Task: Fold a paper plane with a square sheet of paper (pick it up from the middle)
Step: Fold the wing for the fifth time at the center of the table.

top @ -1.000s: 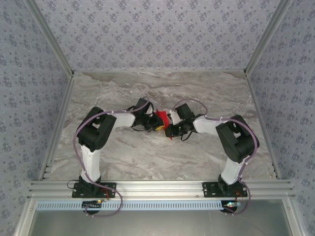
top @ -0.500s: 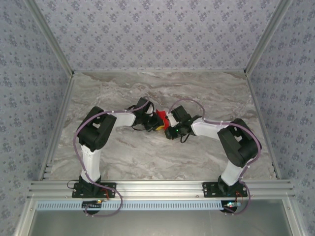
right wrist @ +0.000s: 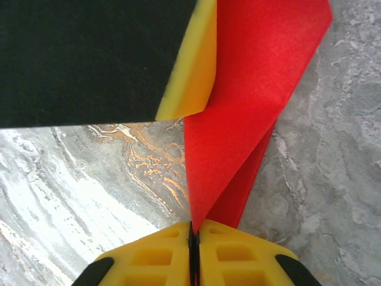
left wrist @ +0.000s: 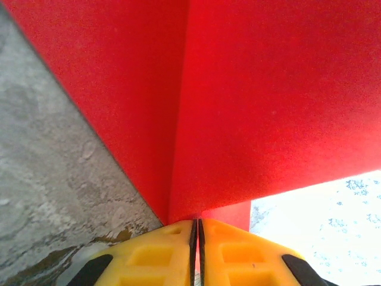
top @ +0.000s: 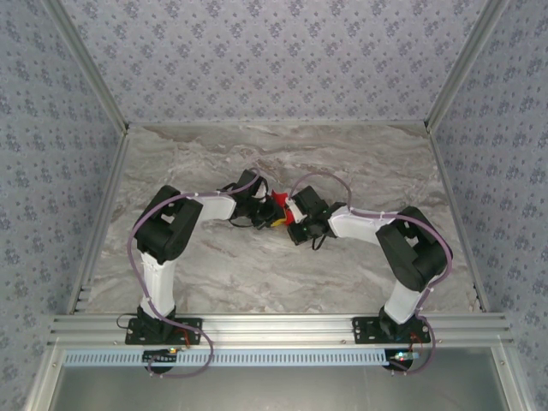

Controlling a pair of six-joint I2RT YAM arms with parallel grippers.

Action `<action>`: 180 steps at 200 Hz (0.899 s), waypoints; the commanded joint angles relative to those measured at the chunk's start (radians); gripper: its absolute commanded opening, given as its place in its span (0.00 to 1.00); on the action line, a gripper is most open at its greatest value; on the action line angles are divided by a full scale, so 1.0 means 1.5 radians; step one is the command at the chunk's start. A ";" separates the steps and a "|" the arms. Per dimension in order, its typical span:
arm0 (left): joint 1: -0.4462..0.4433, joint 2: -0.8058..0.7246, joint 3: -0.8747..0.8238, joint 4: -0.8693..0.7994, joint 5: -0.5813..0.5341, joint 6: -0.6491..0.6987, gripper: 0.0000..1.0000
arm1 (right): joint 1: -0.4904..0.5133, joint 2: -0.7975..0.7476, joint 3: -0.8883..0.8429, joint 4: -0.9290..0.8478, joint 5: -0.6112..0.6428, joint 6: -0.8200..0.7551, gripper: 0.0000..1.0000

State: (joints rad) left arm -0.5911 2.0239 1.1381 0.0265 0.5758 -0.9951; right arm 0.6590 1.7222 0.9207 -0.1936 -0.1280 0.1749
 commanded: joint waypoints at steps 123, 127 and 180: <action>-0.013 -0.069 -0.111 0.213 0.036 0.020 0.20 | -0.157 0.035 -0.063 0.162 -0.382 0.166 0.02; -0.014 -0.069 -0.112 0.219 0.036 0.020 0.20 | -0.158 0.037 -0.062 0.163 -0.383 0.167 0.02; -0.021 -0.081 -0.136 0.255 0.015 0.016 0.19 | -0.162 0.070 -0.048 0.147 -0.390 0.181 0.02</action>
State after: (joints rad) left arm -0.6163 1.9530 0.9478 0.3450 0.6086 -0.9775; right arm 0.4221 1.7962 0.8322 0.0406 -0.6781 0.4202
